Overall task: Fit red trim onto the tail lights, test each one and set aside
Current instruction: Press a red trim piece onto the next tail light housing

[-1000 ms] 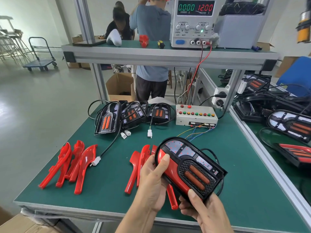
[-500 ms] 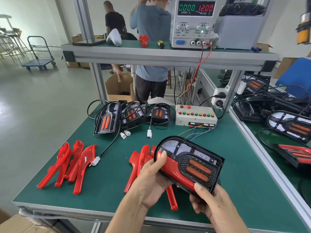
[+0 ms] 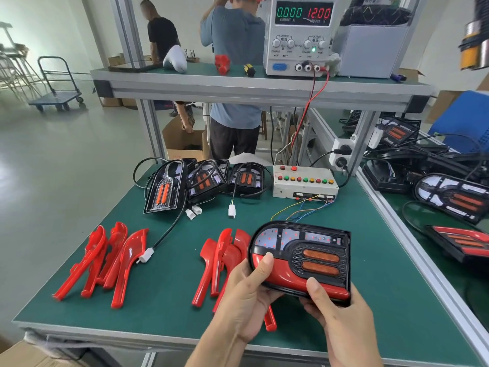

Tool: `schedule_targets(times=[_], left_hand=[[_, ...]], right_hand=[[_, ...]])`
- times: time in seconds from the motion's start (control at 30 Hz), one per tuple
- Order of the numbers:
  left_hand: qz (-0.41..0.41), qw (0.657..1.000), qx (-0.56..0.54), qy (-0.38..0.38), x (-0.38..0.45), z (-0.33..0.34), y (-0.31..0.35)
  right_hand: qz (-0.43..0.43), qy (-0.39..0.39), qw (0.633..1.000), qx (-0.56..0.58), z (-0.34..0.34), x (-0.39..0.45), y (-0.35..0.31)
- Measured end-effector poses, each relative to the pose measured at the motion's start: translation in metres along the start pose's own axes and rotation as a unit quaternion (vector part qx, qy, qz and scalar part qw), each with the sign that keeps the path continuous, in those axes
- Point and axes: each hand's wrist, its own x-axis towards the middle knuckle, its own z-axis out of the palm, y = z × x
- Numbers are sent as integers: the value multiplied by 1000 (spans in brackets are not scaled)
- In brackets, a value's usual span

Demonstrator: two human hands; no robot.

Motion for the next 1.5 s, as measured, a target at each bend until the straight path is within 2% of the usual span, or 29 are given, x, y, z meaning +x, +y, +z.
schedule_targets(times=[0.4,0.6,0.77,0.93,1.1,1.5], left_hand=[[31,999,-17,16,-3,5,-9],[44,994,-93,-22,-7,15,-21],[41,999,-27,-22,-12,24,-31],[74,997,10,-4,-11,23,-38],[102,994,26,10,-11,23,-43],[87,995,39,20,-9,21,-41]], right_hand=[[-4,34,999,19,2,-4,2],[-2,20,992,126,19,-6,-3],[57,-29,989,132,41,-15,-3],[78,-26,986,148,40,-14,-3],[73,-18,989,129,37,-15,-1],[61,-20,986,153,36,-13,3]])
